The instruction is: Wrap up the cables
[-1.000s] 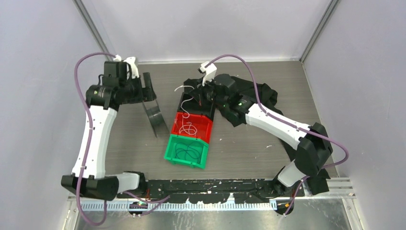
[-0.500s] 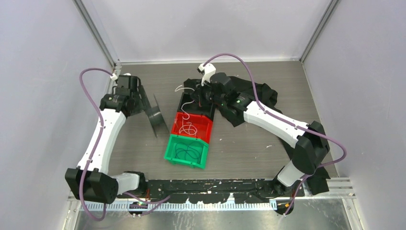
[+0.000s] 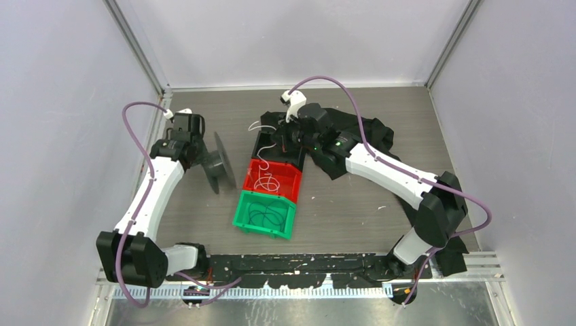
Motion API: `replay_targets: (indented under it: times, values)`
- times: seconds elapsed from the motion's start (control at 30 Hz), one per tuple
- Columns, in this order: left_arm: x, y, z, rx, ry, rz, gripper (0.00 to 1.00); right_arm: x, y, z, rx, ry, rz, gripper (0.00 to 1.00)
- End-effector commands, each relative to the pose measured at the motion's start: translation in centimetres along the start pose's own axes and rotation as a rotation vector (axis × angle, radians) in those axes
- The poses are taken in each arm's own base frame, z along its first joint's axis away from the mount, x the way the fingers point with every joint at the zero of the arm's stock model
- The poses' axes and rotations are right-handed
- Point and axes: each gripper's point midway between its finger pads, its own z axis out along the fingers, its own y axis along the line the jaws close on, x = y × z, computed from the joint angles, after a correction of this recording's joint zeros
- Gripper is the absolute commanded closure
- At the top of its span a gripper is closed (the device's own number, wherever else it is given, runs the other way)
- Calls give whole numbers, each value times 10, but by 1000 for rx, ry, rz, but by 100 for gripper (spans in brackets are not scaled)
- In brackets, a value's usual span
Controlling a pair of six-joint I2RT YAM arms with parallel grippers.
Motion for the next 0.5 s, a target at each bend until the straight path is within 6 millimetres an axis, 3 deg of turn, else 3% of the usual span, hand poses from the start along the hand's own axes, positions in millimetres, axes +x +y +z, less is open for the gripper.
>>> replay_targets:
  times: [0.0, 0.17, 0.33, 0.47]
  values:
    - [-68, -2, -37, 28, -274, 9, 99, -37, 19, -11, -54, -84, 11, 100]
    - [-103, -29, -76, 192, -382, 82, 99, -63, 27, -26, -69, -138, 3, 99]
    - [-92, -82, -93, 495, -315, 241, 100, -77, 27, -37, -59, -166, -31, 100]
    - [-92, -77, -89, 476, -366, 310, 99, -74, 19, -39, -40, -153, -41, 100]
